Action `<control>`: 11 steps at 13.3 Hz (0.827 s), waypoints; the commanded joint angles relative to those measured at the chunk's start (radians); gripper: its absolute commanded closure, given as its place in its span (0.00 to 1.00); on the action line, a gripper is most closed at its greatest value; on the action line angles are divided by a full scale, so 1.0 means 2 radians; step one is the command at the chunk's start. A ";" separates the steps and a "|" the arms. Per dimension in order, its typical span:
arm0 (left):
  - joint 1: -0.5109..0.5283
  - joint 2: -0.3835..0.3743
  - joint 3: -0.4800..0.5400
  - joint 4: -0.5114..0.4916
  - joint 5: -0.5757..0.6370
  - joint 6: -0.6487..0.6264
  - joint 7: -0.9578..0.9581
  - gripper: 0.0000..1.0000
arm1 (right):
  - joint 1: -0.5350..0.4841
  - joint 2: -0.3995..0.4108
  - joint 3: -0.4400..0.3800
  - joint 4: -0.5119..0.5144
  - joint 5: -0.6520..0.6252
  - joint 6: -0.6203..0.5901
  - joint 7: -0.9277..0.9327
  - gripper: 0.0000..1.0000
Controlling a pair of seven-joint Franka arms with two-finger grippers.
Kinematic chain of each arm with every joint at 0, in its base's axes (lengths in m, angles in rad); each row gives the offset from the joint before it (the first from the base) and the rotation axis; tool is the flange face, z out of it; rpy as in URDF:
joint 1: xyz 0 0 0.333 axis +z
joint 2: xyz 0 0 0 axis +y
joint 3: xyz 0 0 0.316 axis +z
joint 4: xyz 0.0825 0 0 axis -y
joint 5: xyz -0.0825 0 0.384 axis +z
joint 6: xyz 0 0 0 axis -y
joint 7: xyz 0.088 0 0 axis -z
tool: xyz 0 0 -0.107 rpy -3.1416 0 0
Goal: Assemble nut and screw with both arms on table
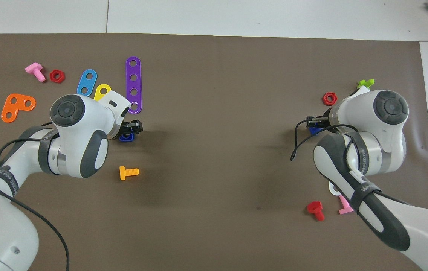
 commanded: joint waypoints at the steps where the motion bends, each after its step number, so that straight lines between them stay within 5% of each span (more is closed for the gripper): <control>1: -0.009 -0.009 0.010 -0.009 -0.002 -0.011 0.005 0.73 | -0.003 -0.007 0.001 -0.009 0.011 0.011 -0.015 1.00; 4: -0.009 -0.007 0.010 -0.004 0.000 -0.013 0.008 1.00 | 0.026 -0.006 0.009 0.026 0.012 -0.001 0.058 1.00; 11: -0.003 0.006 0.008 0.093 0.012 -0.111 0.008 1.00 | 0.163 0.034 0.009 0.115 0.010 -0.029 0.303 1.00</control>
